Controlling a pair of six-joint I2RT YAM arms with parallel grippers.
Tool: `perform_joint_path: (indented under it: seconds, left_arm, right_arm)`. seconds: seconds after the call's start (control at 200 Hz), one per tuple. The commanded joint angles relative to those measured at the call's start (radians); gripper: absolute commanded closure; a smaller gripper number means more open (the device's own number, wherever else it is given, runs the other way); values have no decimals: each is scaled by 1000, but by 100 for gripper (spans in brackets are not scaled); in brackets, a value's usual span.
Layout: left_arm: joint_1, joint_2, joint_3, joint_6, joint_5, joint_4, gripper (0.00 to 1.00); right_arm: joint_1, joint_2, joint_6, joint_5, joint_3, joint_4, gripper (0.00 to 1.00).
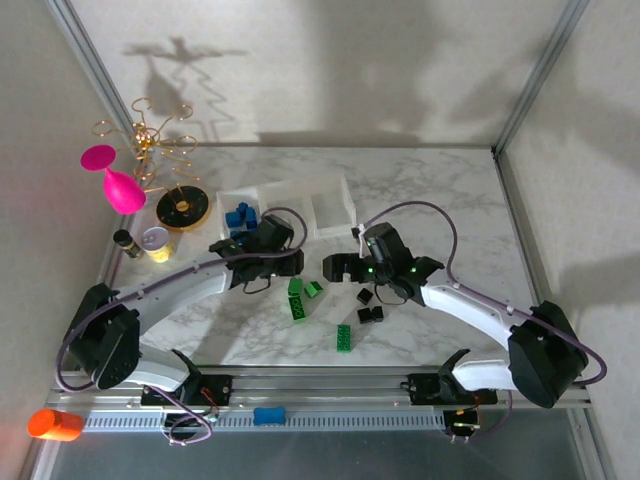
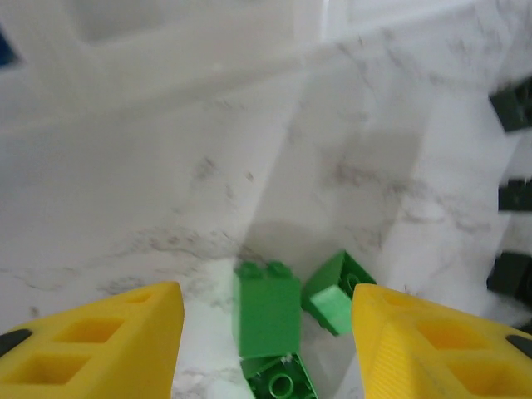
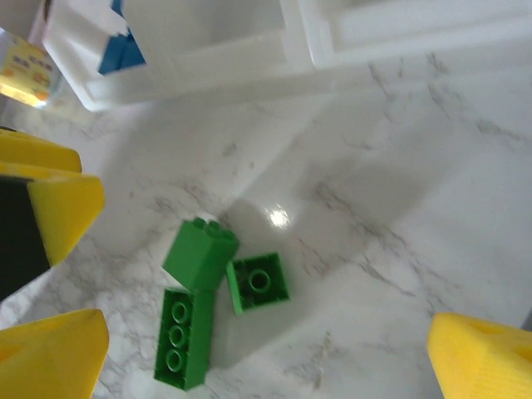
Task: Sort the legos into containers by color
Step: Pick up the lego from the center of the table.
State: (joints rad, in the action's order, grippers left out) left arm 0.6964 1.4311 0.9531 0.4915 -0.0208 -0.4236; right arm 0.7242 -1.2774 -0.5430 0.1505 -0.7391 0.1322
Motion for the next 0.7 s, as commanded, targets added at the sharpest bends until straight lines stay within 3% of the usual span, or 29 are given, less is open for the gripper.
perform_joint_path:
  seconds: [0.0,0.23,0.696]
  left_arm:
    - [28,47,-18,20,-19,-29,43]
    - [58,133,-28,55,-10,4,43]
    - [60,224,-37,17,23,45,53]
  right_arm:
    - [-5,37,-14,-9,37,20,1]
    - [-5,55,-25,-25,72,27,1]
    - [-5,44,-25,-24,69,10,1]
